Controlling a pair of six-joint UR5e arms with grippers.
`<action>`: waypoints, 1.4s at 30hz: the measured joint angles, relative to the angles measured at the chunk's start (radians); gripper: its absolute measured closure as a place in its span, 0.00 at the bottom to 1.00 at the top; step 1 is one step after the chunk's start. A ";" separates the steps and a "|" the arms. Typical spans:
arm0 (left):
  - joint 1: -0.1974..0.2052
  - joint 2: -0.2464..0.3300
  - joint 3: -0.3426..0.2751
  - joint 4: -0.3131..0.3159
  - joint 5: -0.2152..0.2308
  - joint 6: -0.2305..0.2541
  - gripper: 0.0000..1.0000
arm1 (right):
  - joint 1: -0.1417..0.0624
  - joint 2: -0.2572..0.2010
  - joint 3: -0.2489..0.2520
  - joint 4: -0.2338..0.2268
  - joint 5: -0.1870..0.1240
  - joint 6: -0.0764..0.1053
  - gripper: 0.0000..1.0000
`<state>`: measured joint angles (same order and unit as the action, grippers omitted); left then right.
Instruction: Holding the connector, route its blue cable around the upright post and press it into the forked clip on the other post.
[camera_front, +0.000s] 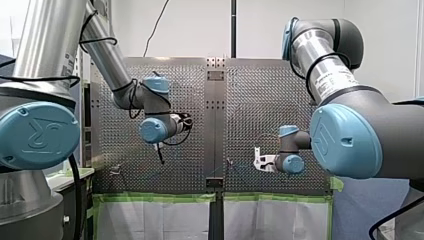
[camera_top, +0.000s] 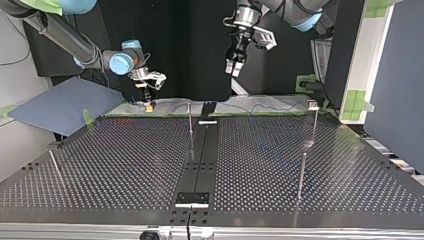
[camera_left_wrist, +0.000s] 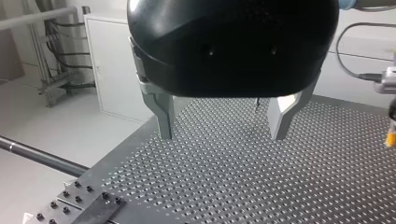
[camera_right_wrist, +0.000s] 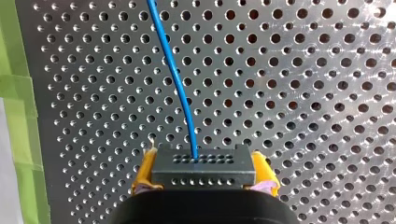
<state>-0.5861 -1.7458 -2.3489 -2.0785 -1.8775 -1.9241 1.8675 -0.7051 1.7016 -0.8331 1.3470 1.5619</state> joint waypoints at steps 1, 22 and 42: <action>0.001 0.001 -0.009 0.000 0.000 0.003 0.00 | 0.000 0.000 0.000 0.000 0.000 0.000 1.00; 0.012 -0.096 -0.083 0.042 -0.004 0.040 0.00 | -0.005 -0.004 -0.053 0.065 0.039 -0.037 1.00; 0.012 -0.097 -0.084 0.056 -0.003 0.040 0.00 | 0.006 -0.158 -0.090 0.162 0.091 -0.050 1.00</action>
<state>-0.5741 -1.8425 -2.4325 -2.0224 -1.8802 -1.8840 1.8734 -0.8626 1.6118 -0.6710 1.4378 1.5123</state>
